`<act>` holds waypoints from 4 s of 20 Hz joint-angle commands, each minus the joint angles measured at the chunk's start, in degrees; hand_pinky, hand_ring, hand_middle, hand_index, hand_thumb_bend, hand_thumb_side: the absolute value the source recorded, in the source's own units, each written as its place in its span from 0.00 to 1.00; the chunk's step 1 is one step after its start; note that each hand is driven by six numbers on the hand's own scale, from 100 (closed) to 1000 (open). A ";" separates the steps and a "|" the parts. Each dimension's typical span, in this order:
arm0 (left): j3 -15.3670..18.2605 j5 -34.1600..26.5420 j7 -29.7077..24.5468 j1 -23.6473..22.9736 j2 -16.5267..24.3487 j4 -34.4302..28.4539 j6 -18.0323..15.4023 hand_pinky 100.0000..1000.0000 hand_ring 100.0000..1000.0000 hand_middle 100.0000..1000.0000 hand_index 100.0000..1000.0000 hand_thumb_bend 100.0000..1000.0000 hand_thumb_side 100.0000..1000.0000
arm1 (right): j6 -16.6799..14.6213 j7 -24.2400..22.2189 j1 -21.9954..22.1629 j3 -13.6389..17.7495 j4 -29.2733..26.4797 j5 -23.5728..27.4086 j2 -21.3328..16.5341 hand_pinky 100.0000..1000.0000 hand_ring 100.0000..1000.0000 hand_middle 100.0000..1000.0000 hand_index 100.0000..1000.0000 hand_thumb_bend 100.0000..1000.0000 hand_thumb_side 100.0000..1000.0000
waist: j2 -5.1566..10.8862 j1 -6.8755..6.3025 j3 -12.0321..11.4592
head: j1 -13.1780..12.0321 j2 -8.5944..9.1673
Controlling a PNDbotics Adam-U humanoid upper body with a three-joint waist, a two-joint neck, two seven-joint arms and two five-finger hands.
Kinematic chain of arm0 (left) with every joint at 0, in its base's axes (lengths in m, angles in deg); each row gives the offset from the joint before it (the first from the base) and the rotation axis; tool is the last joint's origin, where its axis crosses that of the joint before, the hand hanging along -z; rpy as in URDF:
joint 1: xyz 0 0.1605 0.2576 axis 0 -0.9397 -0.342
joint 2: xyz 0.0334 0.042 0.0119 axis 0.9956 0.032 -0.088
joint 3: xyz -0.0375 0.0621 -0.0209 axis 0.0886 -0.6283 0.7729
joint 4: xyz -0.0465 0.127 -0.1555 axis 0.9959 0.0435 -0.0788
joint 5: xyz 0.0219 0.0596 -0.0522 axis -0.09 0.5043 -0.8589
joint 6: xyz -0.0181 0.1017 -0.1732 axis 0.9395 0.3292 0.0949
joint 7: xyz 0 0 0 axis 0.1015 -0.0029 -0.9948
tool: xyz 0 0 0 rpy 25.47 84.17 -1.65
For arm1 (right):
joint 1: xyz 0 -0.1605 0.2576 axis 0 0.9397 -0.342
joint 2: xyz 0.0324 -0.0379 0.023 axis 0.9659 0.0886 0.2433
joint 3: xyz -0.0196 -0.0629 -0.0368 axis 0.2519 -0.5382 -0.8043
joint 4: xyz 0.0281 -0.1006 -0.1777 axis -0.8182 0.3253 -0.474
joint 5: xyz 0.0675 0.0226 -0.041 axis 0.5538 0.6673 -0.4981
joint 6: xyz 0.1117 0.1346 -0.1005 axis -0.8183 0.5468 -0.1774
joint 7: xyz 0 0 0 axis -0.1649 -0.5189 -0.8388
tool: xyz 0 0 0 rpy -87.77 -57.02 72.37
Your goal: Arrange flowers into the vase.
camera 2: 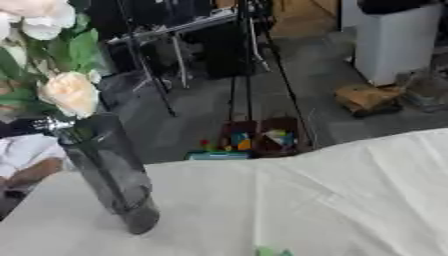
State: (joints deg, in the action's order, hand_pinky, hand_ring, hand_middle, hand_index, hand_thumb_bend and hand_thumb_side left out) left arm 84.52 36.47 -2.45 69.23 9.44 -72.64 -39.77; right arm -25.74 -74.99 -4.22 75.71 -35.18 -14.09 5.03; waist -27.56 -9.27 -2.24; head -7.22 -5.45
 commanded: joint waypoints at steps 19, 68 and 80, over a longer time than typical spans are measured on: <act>2.38 -0.87 0.52 1.21 3.03 -0.88 -0.78 1.00 1.00 1.00 1.00 0.30 1.00 | 0.36 -0.04 0.64 -0.91 0.52 0.35 2.71 0.58 0.84 0.38 0.77 0.00 0.86 | 0.90 -0.57 -0.88 | -0.07 -0.47; 0.89 4.44 -5.85 1.74 6.00 0.18 -7.55 1.00 1.00 1.00 1.00 0.44 0.96 | 1.36 0.94 1.80 -0.49 0.16 0.23 2.58 0.58 0.84 0.38 0.77 0.00 0.86 | 2.35 -1.39 -2.43 | 0.58 -1.52; 1.84 3.61 -5.85 0.32 7.11 -0.78 -8.24 1.00 1.00 1.00 1.00 0.43 0.96 | 1.31 1.12 1.77 -0.44 0.16 0.17 2.66 0.58 0.84 0.38 0.77 0.00 0.86 | 2.55 -1.27 -2.60 | 1.03 -1.99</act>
